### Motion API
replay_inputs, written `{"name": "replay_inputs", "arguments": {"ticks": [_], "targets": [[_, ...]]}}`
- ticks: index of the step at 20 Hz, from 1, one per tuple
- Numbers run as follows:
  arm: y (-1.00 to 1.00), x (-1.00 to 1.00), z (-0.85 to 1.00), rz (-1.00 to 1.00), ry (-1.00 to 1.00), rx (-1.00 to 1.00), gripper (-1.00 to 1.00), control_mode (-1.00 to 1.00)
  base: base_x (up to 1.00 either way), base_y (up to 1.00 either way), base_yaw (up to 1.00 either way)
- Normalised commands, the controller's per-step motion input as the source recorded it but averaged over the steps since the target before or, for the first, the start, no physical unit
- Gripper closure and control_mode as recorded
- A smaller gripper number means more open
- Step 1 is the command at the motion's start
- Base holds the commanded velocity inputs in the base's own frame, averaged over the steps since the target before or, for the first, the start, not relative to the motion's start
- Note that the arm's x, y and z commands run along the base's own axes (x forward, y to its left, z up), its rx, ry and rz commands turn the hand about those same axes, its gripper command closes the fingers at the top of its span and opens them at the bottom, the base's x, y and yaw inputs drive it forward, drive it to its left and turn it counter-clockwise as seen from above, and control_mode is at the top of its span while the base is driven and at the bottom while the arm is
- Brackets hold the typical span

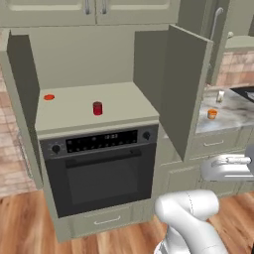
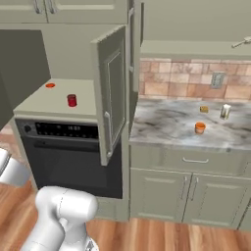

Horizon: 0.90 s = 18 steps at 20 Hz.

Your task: Pick the jam and jam from the counter and place them in the cabinets closest to them.

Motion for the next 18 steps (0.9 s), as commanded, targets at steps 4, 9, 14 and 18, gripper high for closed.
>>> {"name": "replay_inputs", "arguments": {"ticks": [4, 9, 14, 18], "targets": [[0.00, 0.00, 0.00, 0.00, 0.00, 0.00, -1.00, 1.00, -0.11, -0.50, -0.01], [0.00, 0.00, 0.00, 0.00, 0.00, 0.00, -1.00, 1.00, -0.09, -0.48, -0.01], [0.00, 0.00, 0.00, 0.00, 0.00, 0.00, -1.00, 1.00, -0.11, -0.50, -0.01], [0.00, 0.00, 0.00, 0.00, 0.00, 0.00, -1.00, 1.00, -0.12, -0.53, -0.01]]}}
